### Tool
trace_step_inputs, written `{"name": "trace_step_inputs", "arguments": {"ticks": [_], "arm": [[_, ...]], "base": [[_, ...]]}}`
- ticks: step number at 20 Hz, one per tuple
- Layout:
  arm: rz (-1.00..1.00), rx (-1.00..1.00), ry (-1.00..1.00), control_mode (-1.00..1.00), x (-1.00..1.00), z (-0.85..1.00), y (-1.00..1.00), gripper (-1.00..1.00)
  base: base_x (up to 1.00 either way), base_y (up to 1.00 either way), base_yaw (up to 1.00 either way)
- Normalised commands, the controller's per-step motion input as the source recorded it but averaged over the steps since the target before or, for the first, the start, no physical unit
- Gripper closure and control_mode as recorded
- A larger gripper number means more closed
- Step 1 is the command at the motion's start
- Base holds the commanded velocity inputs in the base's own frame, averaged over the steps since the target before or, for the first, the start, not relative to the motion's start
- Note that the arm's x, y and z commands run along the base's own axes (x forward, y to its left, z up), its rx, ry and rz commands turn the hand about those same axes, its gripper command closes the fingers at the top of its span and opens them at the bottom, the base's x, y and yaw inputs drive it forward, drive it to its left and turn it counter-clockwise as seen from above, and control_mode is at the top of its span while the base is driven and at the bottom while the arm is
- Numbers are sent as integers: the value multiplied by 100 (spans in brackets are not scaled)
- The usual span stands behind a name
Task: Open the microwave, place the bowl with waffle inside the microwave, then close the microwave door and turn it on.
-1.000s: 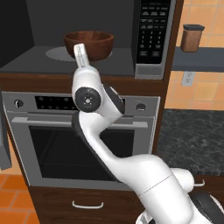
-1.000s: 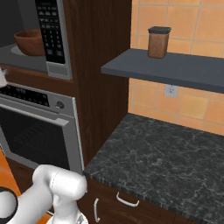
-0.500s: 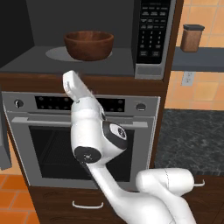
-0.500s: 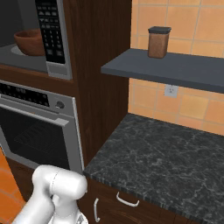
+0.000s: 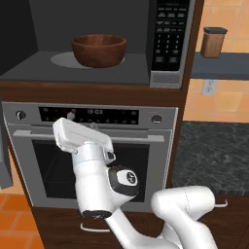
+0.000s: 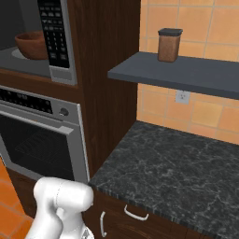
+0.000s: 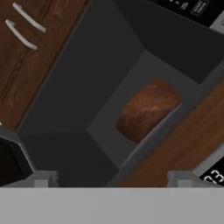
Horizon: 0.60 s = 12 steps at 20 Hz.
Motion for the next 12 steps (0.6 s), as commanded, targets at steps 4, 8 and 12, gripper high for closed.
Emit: {"name": "trace_step_inputs", "arguments": {"ticks": [4, 8, 12], "arm": [[-12, -6, -2, -100, -16, -26, 93, -100], [-16, -1, -7, -100, 0, -9, 81, -100], [-16, -3, -11, -100, 1, -13, 94, -100]], "base": [[0, 0, 0], [0, 0, 0], [0, 0, 0]]}}
